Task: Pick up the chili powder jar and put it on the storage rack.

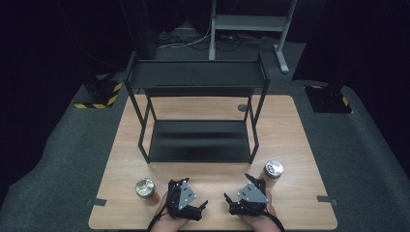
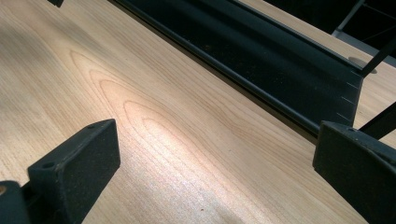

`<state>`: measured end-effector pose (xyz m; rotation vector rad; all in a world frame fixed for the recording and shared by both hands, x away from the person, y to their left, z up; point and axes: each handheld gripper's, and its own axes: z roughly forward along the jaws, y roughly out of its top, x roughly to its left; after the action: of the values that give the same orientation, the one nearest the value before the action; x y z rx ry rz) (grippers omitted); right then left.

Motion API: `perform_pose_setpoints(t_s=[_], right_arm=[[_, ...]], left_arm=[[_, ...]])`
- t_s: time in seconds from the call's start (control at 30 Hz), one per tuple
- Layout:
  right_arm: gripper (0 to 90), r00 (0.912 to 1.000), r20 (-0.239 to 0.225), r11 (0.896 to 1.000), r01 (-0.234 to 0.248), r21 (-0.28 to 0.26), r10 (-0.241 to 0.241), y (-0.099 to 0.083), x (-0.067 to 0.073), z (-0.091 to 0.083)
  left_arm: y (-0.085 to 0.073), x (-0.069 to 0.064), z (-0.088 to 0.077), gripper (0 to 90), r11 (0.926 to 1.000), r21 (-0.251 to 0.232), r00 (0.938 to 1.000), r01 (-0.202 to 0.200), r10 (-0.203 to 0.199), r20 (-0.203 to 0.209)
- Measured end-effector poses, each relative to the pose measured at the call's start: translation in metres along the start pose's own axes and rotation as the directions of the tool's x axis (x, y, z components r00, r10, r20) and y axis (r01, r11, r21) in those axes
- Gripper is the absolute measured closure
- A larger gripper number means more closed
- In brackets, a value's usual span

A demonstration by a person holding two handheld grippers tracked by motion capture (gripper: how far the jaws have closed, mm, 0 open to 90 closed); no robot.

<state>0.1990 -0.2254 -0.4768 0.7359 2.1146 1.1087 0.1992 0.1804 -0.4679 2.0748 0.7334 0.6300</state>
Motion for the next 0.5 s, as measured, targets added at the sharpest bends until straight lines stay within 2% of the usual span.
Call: perform_pose_setpoints(t_s=[0.23,0.5], right_arm=[[0.0,0.9999,-0.008,1.000,-0.010,0.008,0.010,0.0016,-0.0025,0.0014],[0.0,1.0000,-0.005,1.000,0.005,0.003,-0.005,0.0008,0.0000,0.0006]], left_arm=[[0.0022,-0.0003,0.0011,0.7,0.9998,0.011,0.9999,-0.015,0.015,0.007],[-0.0001,-0.0001,0.0001,0.7,1.0000,-0.001,1.0000,-0.004,0.004,0.003]])
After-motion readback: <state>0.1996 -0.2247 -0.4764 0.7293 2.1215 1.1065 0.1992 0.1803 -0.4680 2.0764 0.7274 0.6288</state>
